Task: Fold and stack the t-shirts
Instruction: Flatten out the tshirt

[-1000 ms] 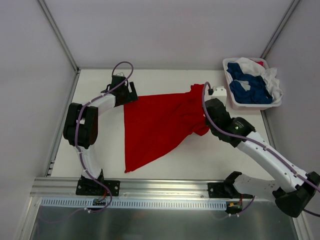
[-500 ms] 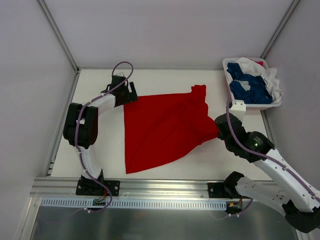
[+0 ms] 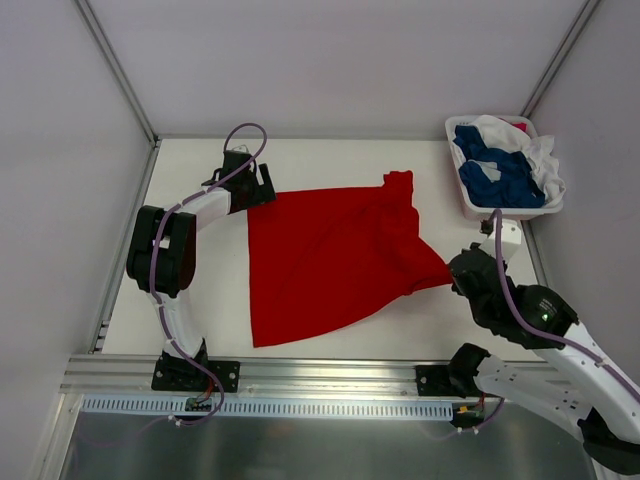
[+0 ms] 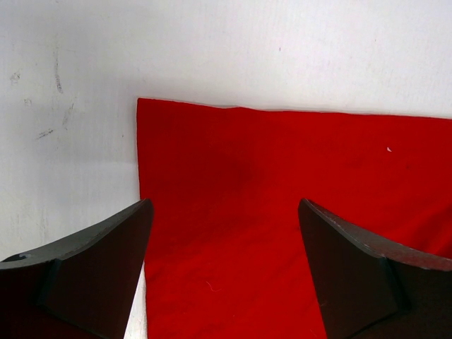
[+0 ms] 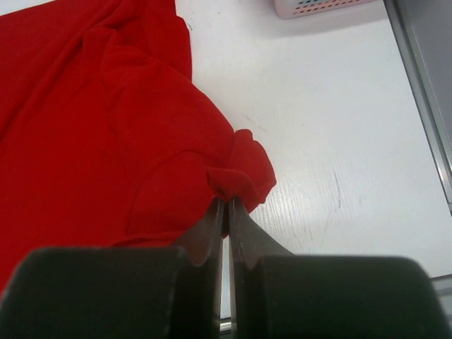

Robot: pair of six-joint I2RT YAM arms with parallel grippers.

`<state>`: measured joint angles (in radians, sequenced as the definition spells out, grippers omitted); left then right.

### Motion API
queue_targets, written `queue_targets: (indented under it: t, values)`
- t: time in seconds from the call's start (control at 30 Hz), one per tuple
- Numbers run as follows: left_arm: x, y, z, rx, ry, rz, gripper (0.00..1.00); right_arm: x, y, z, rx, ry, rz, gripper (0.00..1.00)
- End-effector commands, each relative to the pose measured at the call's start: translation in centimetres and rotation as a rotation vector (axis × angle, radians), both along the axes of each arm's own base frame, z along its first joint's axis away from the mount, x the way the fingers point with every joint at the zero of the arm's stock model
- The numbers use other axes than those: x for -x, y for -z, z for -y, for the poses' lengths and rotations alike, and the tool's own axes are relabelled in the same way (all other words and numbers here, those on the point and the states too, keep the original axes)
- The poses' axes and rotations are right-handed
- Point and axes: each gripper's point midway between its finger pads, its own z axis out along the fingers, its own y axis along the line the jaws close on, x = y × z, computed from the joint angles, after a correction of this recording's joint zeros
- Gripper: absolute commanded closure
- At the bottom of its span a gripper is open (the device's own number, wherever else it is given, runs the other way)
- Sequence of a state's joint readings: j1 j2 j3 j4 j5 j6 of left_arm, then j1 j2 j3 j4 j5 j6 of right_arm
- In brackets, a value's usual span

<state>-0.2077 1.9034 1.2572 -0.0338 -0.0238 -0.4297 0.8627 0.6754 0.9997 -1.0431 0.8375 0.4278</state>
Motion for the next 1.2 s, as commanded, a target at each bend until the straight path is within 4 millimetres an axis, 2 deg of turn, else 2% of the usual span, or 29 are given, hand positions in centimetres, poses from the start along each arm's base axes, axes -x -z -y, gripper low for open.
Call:
queue_targets:
  t: [0.0,0.3,0.37,0.4,0.5,0.7,1.03,1.17]
  values:
    - [-1.1,-2.3,0.5,0.026,0.014,0.061,0.15,0.4,-0.7,1.6,0.012,0.055,0.034,1.0]
    - [-1.3,-2.5,0.5,0.024,0.017,0.066,0.15,1.1,-1.3,3.1,0.004,0.093,0.063,0.99]
    - [-1.4,-2.5,0.5,0.024,0.017,0.067,0.15,1.2,-1.4,3.3,-0.002,0.101,0.069,0.85]
    - [-1.3,-2.5,0.5,0.024,0.017,0.066,0.15,1.2,-1.5,3.4,0.001,0.103,0.07,0.7]
    - [-1.3,-2.5,0.5,0.023,0.018,0.068,0.15,1.1,-1.8,3.6,0.006,0.109,0.079,0.49]
    - [-1.3,-2.6,0.6,0.026,0.017,0.067,0.15,0.9,-2.3,3.6,0.026,0.107,0.092,0.43]
    - [-1.0,-1.8,3.6,0.023,0.085,0.037,0.14,-0.4,-2.3,1.5,0.02,0.051,0.094,0.42]
    - [-1.2,-0.5,3.0,-0.037,0.068,-0.026,0.14,-0.9,-2.8,0.7,0.003,0.025,0.11,0.42]
